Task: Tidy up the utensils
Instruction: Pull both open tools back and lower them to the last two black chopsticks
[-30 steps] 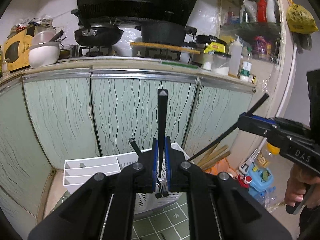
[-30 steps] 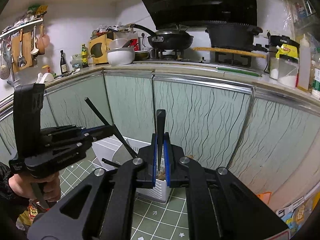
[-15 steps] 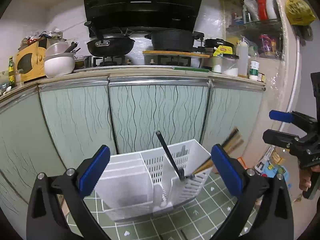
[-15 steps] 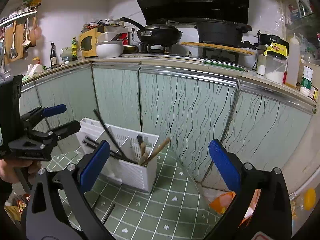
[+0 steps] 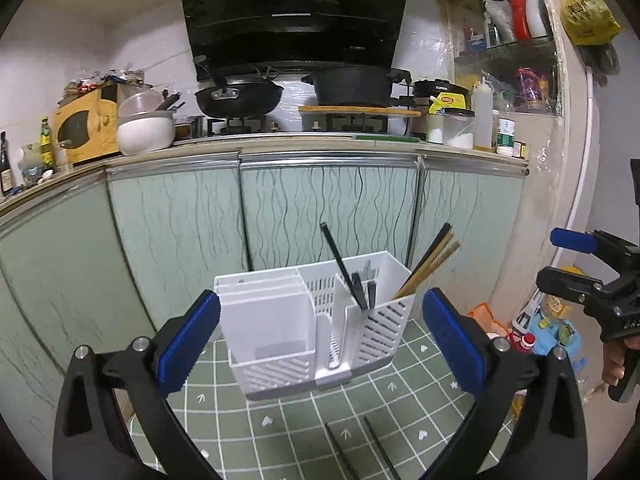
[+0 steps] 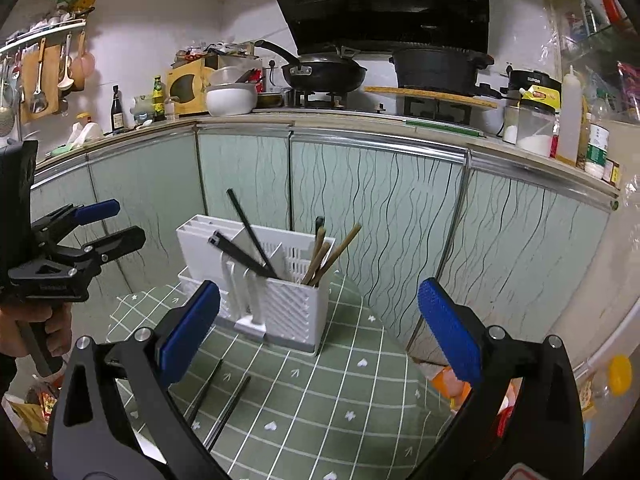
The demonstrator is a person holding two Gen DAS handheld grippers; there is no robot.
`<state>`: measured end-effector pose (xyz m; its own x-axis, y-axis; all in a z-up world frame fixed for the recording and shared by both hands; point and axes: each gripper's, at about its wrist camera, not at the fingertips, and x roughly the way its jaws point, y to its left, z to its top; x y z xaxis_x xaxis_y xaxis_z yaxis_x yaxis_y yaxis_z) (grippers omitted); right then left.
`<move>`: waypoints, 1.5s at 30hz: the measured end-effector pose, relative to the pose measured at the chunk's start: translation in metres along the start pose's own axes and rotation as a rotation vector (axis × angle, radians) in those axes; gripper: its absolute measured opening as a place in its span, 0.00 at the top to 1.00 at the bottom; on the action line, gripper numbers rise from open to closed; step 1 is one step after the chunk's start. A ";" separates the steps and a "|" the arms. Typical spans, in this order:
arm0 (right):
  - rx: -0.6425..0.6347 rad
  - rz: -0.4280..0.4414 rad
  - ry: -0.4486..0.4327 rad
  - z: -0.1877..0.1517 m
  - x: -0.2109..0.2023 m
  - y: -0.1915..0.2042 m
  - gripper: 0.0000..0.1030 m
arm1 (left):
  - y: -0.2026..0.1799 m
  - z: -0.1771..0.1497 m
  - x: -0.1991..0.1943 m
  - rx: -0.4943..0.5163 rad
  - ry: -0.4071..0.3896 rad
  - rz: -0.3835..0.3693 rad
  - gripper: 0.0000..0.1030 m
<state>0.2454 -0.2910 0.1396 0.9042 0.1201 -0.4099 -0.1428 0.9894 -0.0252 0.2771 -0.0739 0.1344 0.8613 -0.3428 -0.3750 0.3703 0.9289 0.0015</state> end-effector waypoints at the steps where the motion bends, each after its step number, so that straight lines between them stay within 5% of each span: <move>1: 0.000 -0.001 -0.003 -0.003 -0.003 0.002 0.08 | 0.000 -0.004 -0.005 -0.002 -0.003 0.002 0.04; 15: 0.000 -0.014 -0.011 -0.043 -0.036 0.022 0.08 | 0.003 -0.038 -0.057 -0.011 -0.025 0.043 0.04; 45: 0.006 -0.037 0.015 -0.112 -0.043 0.049 0.08 | 0.005 -0.112 -0.085 -0.001 0.016 0.086 0.04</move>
<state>0.1542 -0.2571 0.0542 0.9025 0.0822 -0.4228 -0.1069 0.9936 -0.0352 0.1670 -0.0244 0.0619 0.8842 -0.2593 -0.3885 0.2947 0.9550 0.0333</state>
